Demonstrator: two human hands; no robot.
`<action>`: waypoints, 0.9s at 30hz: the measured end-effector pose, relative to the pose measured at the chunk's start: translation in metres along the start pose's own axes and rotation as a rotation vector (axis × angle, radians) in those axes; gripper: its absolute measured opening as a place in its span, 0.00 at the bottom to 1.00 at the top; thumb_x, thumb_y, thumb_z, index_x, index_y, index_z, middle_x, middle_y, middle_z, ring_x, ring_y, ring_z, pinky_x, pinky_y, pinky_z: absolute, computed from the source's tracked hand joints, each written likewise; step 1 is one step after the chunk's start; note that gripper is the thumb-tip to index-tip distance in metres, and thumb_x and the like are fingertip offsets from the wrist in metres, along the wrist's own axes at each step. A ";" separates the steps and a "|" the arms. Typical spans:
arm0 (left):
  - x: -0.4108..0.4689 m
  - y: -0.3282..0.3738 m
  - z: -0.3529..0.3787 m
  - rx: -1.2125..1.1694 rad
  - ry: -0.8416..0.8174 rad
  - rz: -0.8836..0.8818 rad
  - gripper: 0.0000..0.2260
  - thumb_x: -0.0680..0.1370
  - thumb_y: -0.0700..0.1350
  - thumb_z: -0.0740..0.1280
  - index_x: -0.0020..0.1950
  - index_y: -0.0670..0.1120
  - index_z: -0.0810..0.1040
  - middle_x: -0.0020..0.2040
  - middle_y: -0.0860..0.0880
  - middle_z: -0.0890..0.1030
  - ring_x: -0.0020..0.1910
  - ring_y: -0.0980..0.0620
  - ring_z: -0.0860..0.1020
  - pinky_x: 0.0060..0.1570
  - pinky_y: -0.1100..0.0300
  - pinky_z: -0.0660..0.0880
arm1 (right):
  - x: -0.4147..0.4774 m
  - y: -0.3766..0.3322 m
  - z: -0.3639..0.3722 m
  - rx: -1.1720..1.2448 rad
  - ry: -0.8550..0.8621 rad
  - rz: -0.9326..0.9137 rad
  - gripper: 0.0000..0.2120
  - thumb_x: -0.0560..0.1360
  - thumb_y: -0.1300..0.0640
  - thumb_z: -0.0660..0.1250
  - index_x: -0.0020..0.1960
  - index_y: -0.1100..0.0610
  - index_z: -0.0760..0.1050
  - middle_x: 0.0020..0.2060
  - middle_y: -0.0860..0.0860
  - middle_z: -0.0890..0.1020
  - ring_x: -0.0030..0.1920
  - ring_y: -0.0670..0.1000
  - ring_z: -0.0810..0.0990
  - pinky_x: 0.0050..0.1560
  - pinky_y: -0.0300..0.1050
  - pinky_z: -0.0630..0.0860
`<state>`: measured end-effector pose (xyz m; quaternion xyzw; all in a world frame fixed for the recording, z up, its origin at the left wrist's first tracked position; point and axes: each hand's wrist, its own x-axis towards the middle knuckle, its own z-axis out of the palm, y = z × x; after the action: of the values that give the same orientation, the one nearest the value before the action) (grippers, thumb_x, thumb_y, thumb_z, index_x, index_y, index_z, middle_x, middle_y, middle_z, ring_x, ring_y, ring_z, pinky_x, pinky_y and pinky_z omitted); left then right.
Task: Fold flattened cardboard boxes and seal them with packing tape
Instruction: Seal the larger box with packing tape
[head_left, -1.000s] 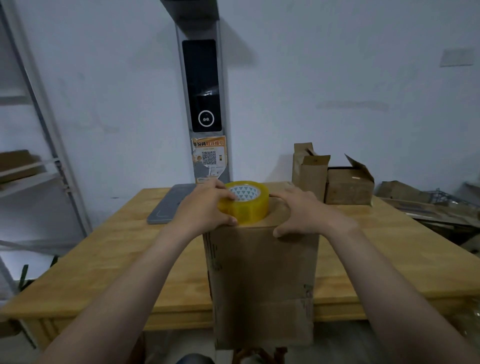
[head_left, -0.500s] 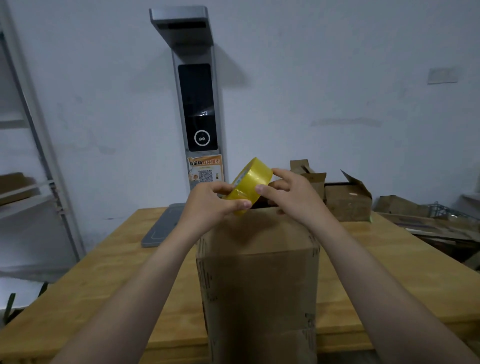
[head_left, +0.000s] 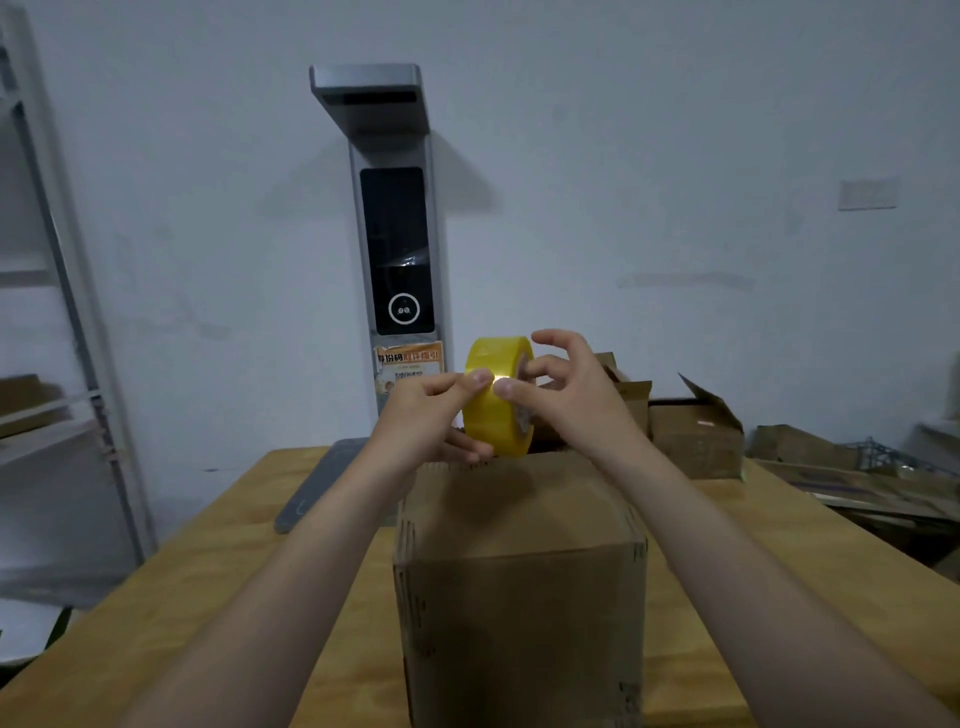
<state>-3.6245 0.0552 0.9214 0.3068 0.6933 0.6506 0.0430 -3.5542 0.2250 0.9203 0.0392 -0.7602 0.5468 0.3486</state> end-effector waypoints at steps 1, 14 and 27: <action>0.003 0.001 -0.002 0.006 -0.002 -0.001 0.19 0.79 0.57 0.70 0.66 0.48 0.80 0.56 0.50 0.82 0.38 0.40 0.86 0.38 0.53 0.84 | 0.002 0.000 -0.001 -0.047 0.029 -0.060 0.27 0.73 0.51 0.77 0.68 0.45 0.69 0.48 0.44 0.81 0.43 0.42 0.79 0.46 0.39 0.79; 0.046 -0.007 -0.047 -0.118 -0.347 0.022 0.16 0.80 0.53 0.64 0.59 0.43 0.81 0.53 0.44 0.84 0.44 0.41 0.84 0.54 0.49 0.81 | 0.061 0.011 -0.027 0.015 -0.133 -0.092 0.24 0.78 0.57 0.72 0.68 0.35 0.75 0.64 0.42 0.80 0.62 0.52 0.80 0.56 0.59 0.83; 0.087 0.012 -0.030 0.107 0.162 -0.071 0.13 0.81 0.57 0.68 0.51 0.50 0.85 0.46 0.57 0.87 0.44 0.51 0.87 0.54 0.48 0.81 | 0.089 0.029 -0.022 -0.348 0.025 -0.319 0.21 0.77 0.57 0.73 0.64 0.37 0.76 0.58 0.49 0.73 0.59 0.42 0.72 0.59 0.29 0.68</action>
<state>-3.7045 0.0708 0.9662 0.2305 0.7387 0.6334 -0.0066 -3.6232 0.2843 0.9513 0.0917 -0.8227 0.3460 0.4416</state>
